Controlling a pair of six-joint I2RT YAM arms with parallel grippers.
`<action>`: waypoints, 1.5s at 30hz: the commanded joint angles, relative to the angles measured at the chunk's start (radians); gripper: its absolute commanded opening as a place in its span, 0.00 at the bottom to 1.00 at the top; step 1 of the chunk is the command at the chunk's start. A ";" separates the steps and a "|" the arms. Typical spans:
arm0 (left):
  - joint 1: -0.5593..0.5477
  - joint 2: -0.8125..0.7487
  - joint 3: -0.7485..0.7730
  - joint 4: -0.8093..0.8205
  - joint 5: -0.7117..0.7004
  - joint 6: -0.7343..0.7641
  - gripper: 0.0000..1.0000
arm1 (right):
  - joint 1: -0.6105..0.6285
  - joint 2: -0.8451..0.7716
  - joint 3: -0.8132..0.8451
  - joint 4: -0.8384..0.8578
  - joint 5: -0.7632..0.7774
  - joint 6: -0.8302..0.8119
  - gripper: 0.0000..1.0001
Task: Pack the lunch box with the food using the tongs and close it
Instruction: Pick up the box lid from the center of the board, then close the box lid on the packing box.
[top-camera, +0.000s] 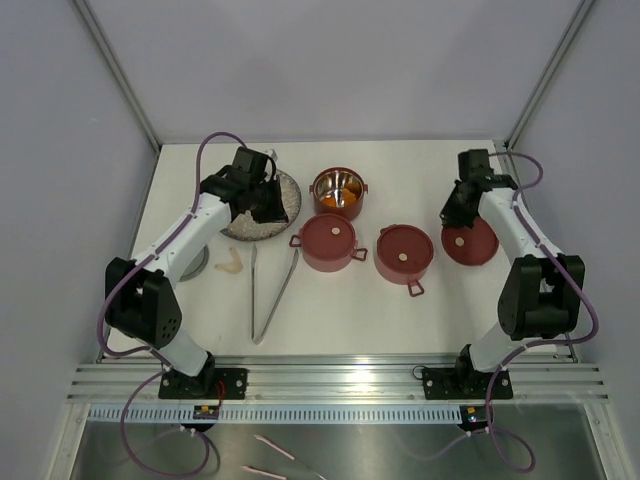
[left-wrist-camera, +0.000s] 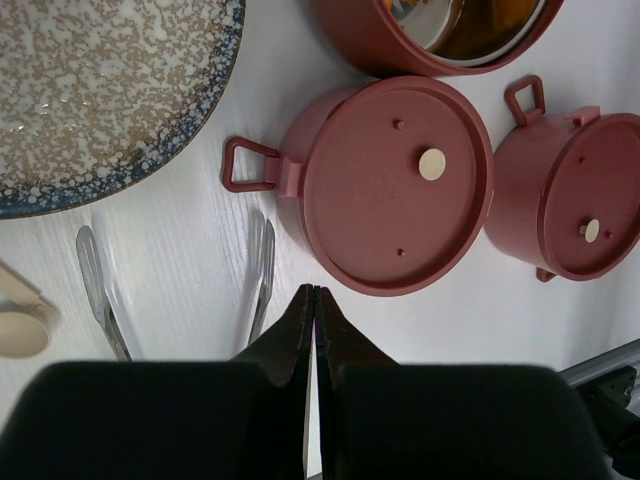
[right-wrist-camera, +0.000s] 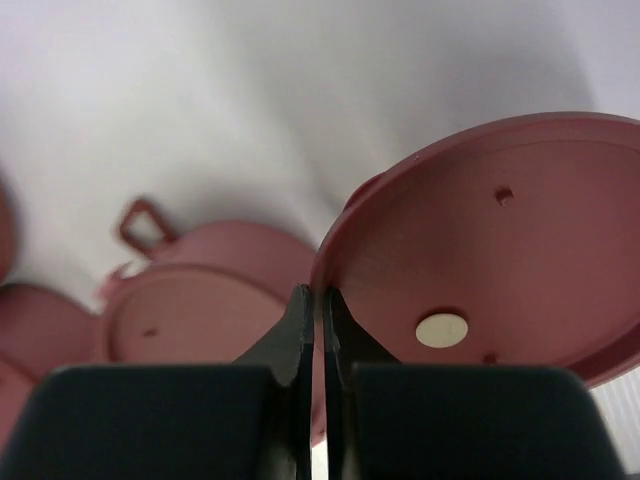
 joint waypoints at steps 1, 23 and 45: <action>0.018 0.010 0.047 0.035 0.066 -0.023 0.00 | 0.145 0.002 0.209 -0.101 0.114 -0.090 0.00; 0.106 -0.099 -0.004 -0.022 0.006 -0.009 0.00 | 0.548 0.662 1.051 0.085 -0.034 -0.255 0.00; 0.107 -0.129 -0.053 -0.014 0.020 -0.013 0.00 | 0.650 0.828 1.159 0.000 -0.032 -0.241 0.00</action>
